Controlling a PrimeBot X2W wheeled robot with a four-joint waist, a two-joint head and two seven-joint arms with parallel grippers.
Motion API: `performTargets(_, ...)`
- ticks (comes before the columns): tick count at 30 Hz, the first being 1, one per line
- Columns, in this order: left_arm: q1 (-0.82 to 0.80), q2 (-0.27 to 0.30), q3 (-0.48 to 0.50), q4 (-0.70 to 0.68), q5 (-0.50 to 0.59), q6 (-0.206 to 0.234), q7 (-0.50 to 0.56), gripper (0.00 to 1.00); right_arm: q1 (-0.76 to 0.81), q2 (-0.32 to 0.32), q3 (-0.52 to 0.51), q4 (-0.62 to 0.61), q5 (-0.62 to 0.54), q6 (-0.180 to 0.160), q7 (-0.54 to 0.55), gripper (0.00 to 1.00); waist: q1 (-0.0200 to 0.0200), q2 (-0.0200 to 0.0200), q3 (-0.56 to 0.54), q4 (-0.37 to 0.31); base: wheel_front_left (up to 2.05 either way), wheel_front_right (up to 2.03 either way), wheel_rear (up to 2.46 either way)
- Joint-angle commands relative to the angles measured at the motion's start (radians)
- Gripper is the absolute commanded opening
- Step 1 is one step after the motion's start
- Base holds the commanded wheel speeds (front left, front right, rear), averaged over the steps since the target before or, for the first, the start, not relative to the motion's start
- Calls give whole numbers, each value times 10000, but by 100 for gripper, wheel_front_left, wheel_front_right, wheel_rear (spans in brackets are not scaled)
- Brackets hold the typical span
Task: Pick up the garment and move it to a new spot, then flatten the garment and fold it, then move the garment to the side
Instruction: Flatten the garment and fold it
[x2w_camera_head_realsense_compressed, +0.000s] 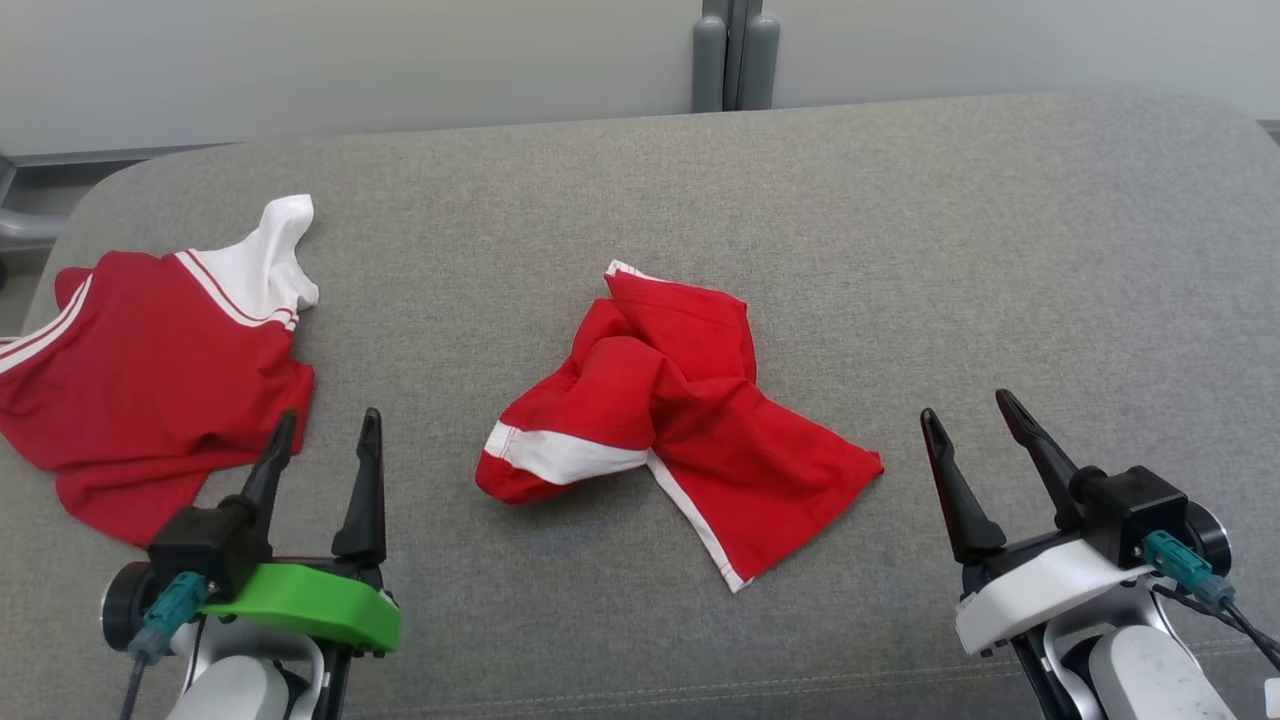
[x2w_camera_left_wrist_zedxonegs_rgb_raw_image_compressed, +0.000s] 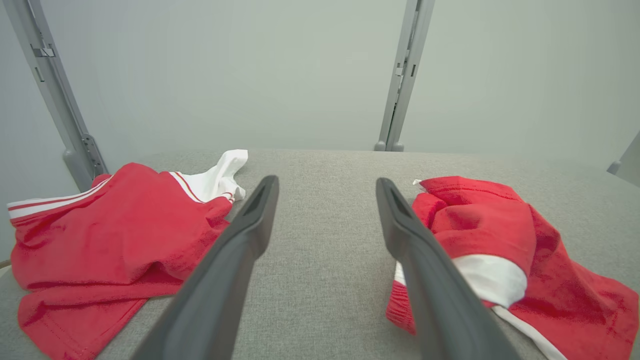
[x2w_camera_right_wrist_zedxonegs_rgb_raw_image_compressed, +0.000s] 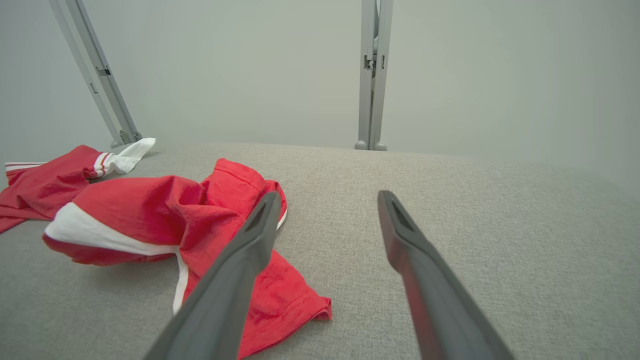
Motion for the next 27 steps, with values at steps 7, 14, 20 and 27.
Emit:
performTargets(7,475,268,1152,-1182,101,-52,-4,100,225,47,71,-87,-79,-3,-39,100,0,0,-374,112,0,0,0)
performTargets(14,884,721,1675,-1027,655,-625,-5,100,437,90,173,34,-17,-3,34,100,0,0,-716,87,0,0,0)
performTargets(20,1353,913,1453,-664,773,-744,18,100,677,175,140,116,-116,-3,107,100,0,0,-994,-6,0,0,0)
performTargets(27,1789,754,1448,-637,562,-606,36,100,997,338,-41,23,-164,-3,113,100,0,0,-1235,-51,0,0,0)
